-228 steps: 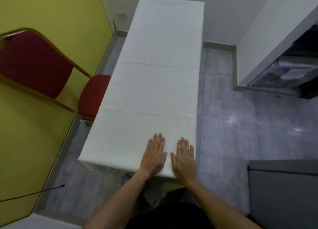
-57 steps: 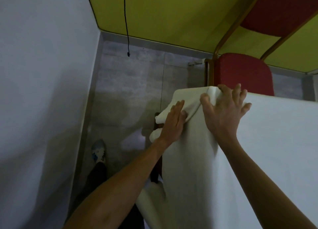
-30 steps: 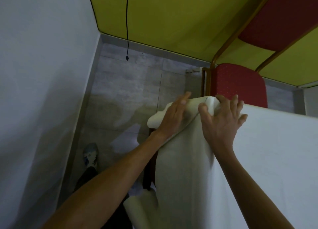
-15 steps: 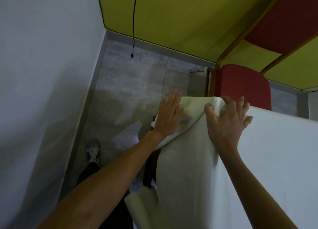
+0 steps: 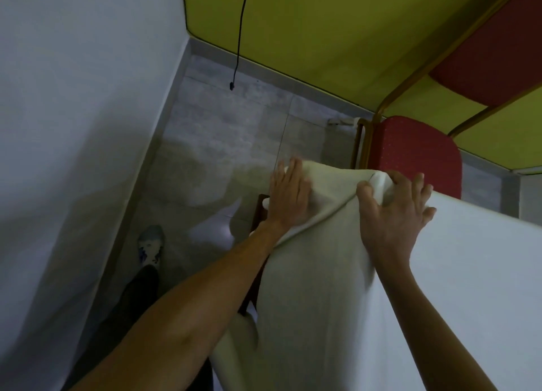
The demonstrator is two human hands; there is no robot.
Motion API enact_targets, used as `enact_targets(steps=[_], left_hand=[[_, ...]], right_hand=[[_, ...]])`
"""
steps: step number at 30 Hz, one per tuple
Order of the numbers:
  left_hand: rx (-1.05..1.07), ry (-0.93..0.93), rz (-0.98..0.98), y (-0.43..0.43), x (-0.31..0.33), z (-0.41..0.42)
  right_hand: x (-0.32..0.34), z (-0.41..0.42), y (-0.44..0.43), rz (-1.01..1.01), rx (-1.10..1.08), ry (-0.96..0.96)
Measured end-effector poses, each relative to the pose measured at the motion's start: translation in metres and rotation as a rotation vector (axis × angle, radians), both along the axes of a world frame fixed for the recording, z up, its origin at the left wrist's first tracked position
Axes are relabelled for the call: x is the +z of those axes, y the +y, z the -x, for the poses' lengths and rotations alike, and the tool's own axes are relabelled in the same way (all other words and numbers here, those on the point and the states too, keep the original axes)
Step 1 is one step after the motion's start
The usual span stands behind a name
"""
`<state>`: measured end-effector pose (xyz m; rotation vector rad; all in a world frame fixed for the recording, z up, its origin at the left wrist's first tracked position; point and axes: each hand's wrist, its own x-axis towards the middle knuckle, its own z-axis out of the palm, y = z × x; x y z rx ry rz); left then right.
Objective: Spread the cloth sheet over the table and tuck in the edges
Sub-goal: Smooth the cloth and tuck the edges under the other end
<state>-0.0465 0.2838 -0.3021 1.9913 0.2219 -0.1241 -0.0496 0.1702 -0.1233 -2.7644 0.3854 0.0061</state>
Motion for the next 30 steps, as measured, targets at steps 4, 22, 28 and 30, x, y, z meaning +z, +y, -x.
enact_targets(steps=[4,22,28,30], left_hand=[[-0.009,-0.216,0.155,-0.018,0.062,-0.013],[-0.288,0.016,-0.177,0.003,0.015,0.003],[-0.439,0.05,-0.239,0.015,0.052,0.017],[-0.488,0.047,-0.265,0.018,0.071,0.018]], right_hand=[[0.001,0.0,0.001,0.0,-0.004,-0.006],[0.001,0.0,-0.002,-0.019,-0.015,-0.007],[0.004,0.001,-0.001,0.009,-0.004,0.025],[0.007,0.003,0.0,0.019,-0.001,0.021]])
